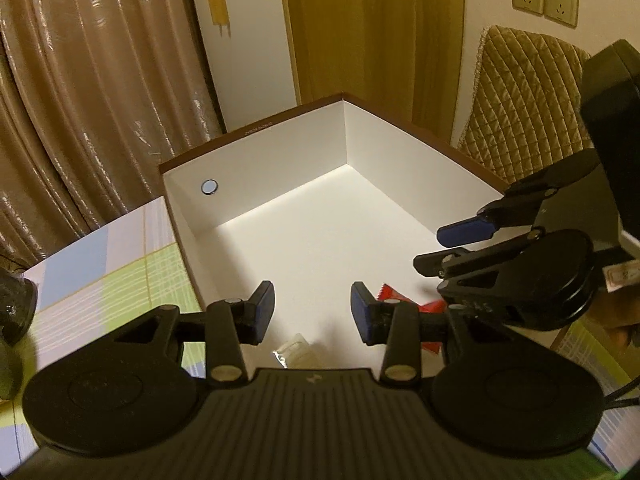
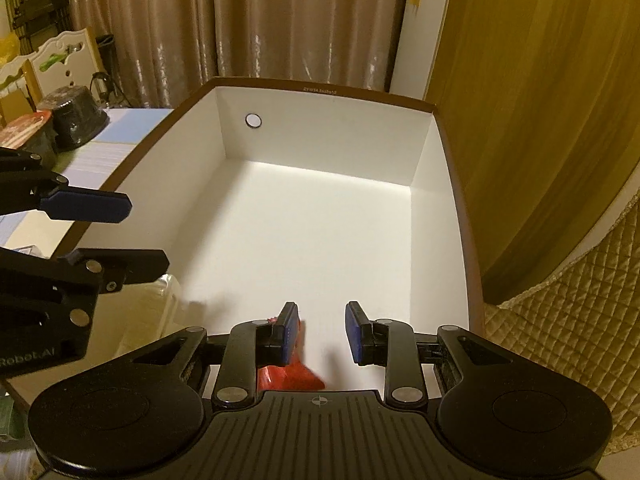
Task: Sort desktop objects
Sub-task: 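Open the left gripper dropping the clip while the right gripper releases the wrapper into the box, then withdraw both grippers from the box back toward the table items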
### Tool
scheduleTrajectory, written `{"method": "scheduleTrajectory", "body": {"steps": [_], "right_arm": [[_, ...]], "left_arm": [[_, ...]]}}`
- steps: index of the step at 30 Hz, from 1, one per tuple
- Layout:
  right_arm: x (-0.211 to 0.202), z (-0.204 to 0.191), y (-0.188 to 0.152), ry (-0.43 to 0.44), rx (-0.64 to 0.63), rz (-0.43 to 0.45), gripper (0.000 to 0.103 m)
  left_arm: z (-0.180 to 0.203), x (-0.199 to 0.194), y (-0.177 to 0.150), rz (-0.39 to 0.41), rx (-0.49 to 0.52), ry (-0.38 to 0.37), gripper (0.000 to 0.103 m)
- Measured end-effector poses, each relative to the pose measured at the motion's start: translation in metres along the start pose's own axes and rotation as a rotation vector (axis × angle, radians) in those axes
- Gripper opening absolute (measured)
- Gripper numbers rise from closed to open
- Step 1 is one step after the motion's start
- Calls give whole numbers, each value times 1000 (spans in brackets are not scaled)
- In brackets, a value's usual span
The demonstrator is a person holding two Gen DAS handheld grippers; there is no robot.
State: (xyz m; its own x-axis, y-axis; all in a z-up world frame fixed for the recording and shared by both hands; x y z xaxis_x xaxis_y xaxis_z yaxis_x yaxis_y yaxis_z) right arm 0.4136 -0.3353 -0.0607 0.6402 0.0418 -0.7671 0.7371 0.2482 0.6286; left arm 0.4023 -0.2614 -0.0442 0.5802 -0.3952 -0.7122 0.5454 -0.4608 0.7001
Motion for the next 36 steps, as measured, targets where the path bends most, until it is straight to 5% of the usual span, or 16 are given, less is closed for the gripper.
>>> {"method": "scheduleTrajectory", "body": {"steps": [16, 27, 29, 30, 31, 36], "right_arm": [[-58, -16, 10, 17, 38, 94, 28], [-125, -61, 3, 93, 83, 185, 28], [-135, -72, -3, 110, 88, 192, 41], [-140, -77, -6, 112, 93, 198, 78], [-145, -81, -9, 116, 97, 206, 86], [-160, -108, -26, 146, 58, 195, 86]], "left_arm": [[-18, -59, -2, 76, -54, 44, 40], [-67, -127, -61, 77, -144, 146, 47], [-77, -141, -80, 67, -179, 169, 47], [-83, -148, -90, 63, -196, 181, 47], [-87, -155, -100, 57, -211, 192, 48], [-105, -192, -149, 33, -283, 229, 51]]}}
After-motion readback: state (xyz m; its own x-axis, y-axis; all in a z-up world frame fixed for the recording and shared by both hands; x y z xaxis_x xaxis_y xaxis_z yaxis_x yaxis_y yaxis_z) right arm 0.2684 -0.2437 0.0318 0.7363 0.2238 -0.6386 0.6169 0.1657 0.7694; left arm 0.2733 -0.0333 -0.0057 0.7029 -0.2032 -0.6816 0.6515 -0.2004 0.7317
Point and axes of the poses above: each gripper's, at about its wrist camera, not at the fingertips, and x roughly the way its jaws point, z to its right, y to its top, the point moved 9 cm from there along x, roughly the way its jaws point, and after that the axes turned 5 degrees about -y, right-handed, at the moved point
